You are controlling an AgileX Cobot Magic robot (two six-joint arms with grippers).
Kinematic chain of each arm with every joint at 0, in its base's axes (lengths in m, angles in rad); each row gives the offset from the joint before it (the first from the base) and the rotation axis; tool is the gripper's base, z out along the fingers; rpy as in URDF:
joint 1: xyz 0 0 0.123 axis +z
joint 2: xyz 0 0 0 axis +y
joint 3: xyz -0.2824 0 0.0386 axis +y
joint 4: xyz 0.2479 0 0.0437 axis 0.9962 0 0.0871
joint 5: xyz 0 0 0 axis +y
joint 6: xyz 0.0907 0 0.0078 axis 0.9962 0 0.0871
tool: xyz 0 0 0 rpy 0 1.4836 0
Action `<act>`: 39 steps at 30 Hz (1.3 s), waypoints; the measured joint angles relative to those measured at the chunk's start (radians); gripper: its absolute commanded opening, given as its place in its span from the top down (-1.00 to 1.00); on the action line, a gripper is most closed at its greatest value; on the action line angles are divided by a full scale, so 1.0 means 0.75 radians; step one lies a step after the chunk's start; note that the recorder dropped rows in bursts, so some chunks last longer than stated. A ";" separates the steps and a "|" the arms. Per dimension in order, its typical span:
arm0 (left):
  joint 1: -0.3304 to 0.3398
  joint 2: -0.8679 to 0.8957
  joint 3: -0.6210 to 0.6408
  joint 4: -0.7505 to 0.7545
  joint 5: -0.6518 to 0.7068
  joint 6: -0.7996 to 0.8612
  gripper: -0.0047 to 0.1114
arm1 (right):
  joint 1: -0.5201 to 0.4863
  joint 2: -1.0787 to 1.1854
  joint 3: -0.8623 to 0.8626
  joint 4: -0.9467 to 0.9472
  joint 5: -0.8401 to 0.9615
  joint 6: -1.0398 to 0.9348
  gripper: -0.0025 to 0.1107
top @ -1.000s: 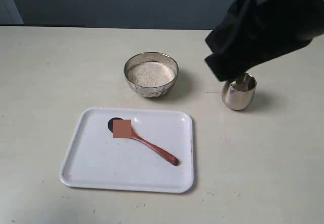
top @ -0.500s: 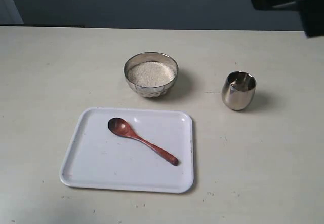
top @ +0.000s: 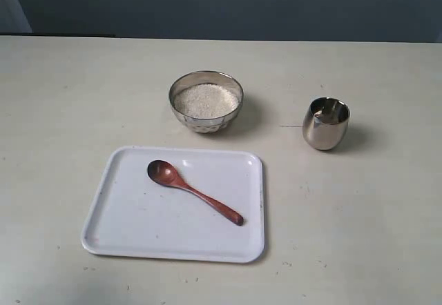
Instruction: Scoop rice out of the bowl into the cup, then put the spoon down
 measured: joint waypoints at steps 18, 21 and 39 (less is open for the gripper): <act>0.000 0.000 0.000 0.000 0.000 0.000 0.91 | -0.233 -0.540 0.903 0.102 -0.549 -0.002 0.96; 0.000 0.000 0.000 0.000 0.000 0.000 0.91 | -0.297 -0.540 0.974 0.172 -0.624 0.011 0.96; 0.000 0.000 0.000 0.000 0.000 0.000 0.91 | -0.373 -0.542 0.986 0.243 -0.527 0.014 0.96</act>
